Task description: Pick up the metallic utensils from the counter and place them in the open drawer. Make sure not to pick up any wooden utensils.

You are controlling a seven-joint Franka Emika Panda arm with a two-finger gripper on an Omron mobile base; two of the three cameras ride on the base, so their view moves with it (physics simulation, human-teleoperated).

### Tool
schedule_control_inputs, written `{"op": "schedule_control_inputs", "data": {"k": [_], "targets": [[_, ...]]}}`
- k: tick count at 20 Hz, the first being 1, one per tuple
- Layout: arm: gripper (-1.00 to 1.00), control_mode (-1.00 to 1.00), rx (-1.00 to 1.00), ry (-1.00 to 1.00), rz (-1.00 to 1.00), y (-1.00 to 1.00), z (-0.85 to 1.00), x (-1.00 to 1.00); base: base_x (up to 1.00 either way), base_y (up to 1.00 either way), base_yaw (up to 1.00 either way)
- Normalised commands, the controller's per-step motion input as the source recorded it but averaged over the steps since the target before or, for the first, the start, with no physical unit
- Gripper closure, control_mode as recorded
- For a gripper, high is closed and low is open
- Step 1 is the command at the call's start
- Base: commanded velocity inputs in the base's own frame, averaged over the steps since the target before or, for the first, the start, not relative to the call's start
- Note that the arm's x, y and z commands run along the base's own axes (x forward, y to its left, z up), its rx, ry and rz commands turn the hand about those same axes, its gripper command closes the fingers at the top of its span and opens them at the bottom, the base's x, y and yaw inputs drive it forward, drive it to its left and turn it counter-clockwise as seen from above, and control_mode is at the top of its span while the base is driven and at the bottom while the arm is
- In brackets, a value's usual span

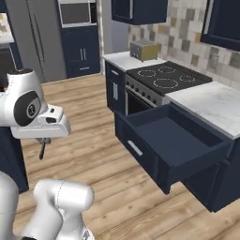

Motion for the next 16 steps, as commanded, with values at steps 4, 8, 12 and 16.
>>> {"op": "schedule_control_inputs", "data": {"k": [4,8,12,16], "targets": [[1.0,1.0,0.0,0.0,0.0,0.0,0.0,0.0,0.08,-1.0,0.07],[1.0,1.0,0.0,0.0,0.0,0.0,0.0,0.0,0.36,-1.0,0.13],[1.0,1.0,0.0,0.0,0.0,0.0,0.0,0.0,0.3,-1.0,0.27],[1.0,1.0,0.0,0.0,0.0,0.0,0.0,0.0,-0.06,-1.0,0.32]]}}
